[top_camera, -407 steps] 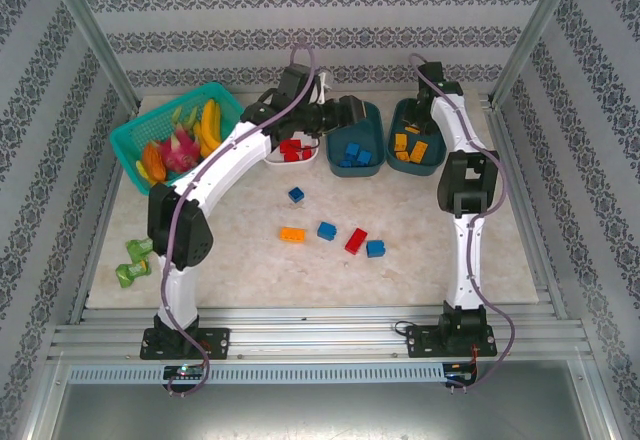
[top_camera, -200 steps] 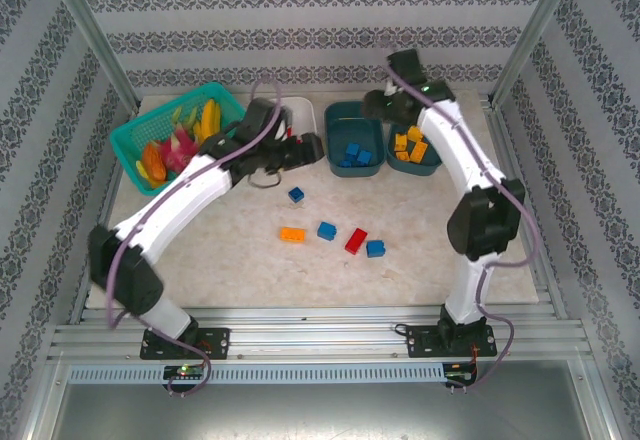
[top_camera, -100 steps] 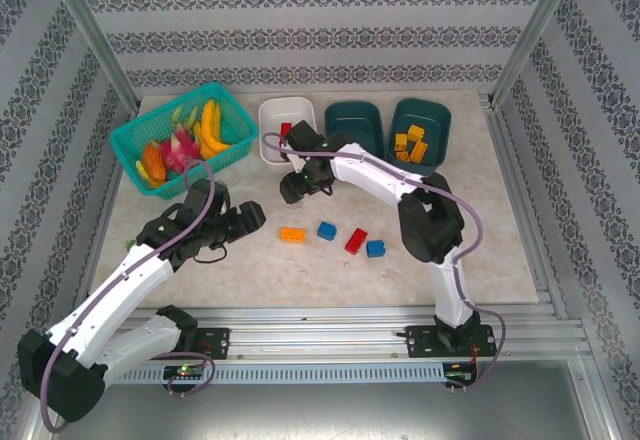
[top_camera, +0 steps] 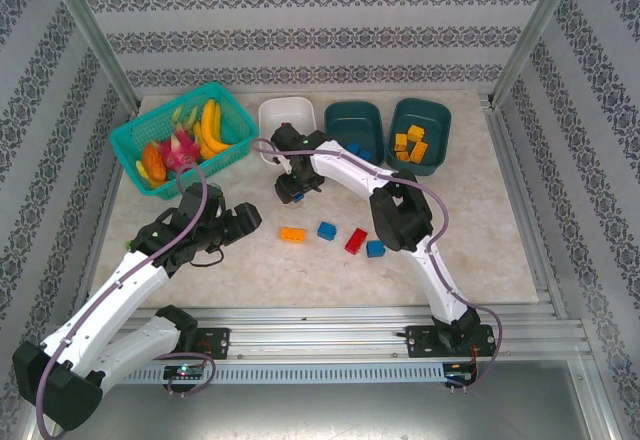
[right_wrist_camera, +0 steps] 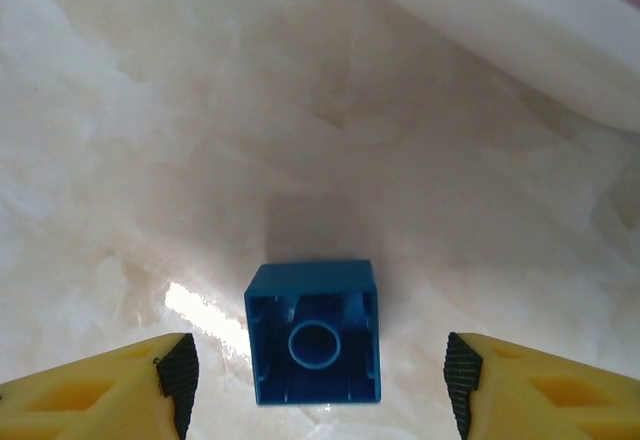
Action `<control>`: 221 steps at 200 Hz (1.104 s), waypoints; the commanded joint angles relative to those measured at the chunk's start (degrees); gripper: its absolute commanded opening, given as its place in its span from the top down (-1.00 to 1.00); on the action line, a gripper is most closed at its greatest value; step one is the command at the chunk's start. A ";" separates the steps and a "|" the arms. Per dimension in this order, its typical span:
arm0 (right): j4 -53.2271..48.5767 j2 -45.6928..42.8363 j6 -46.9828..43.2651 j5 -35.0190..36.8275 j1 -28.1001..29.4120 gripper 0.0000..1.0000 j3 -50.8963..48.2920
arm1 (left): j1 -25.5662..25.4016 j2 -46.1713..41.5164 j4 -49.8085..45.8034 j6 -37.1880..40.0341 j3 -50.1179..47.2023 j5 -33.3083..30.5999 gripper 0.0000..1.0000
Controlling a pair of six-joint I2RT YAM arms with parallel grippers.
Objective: Sort the legos into containers by color
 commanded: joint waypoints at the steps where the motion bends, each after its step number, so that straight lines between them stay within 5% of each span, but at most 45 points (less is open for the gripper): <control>1: -2.54 1.78 -0.77 1.25 0.80 -0.34 1.88 | 0.69 -0.73 -2.01 -0.74 1.31 -0.96 -0.71; 110: -1.75 0.35 0.80 3.03 0.82 0.40 2.77 | 0.69 0.45 0.03 0.37 1.70 1.42 -0.68; 173: 0.17 -13.23 6.66 5.02 -6.43 0.44 -3.31 | 0.34 14.81 8.52 4.76 15.23 9.62 -0.68; 221: -2.45 -9.71 12.49 8.30 -16.38 0.41 3.10 | 0.01 31.49 15.19 6.10 28.02 14.08 -0.67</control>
